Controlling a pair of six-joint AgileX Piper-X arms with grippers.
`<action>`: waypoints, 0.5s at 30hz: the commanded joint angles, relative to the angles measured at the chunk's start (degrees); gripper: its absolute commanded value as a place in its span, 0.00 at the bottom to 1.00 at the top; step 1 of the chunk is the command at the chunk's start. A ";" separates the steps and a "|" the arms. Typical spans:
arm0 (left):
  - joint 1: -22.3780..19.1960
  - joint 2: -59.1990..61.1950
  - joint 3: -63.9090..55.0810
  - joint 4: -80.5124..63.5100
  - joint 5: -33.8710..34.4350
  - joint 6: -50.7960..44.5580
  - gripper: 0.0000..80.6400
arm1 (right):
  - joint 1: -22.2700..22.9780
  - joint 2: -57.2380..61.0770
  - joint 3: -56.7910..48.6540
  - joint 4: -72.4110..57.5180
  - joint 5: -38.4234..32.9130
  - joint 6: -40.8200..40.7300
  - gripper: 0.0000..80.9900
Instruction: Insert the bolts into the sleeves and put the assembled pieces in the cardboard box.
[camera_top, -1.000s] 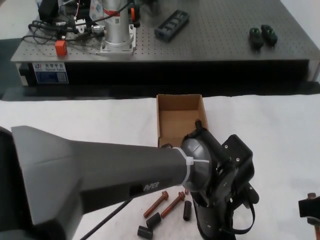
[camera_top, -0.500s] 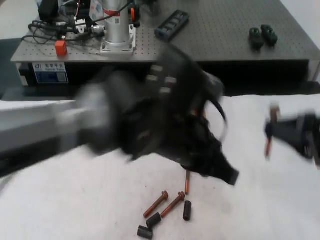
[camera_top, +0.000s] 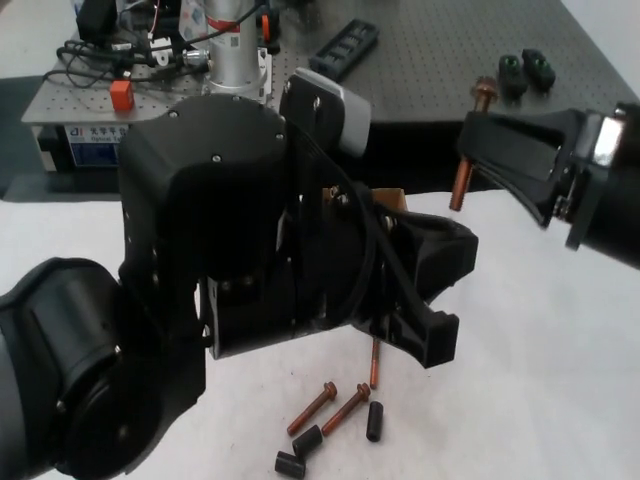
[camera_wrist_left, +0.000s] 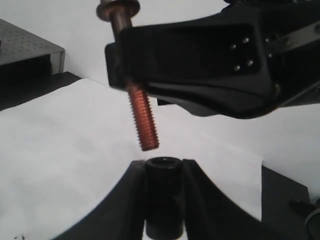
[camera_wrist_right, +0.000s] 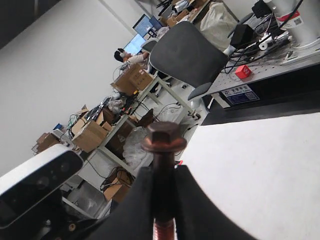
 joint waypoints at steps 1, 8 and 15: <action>-0.03 -0.57 -0.02 -1.21 0.20 -0.93 0.01 | 0.32 -0.22 -0.05 0.35 -0.48 -1.22 0.06; -0.03 -0.57 -0.02 -1.21 -3.10 -1.00 0.01 | 0.30 -0.22 -0.05 4.78 -1.75 -3.24 0.06; -0.03 -0.69 -0.02 -1.67 -3.10 -1.00 0.01 | 0.30 -0.22 -0.05 5.85 -2.14 -4.61 0.06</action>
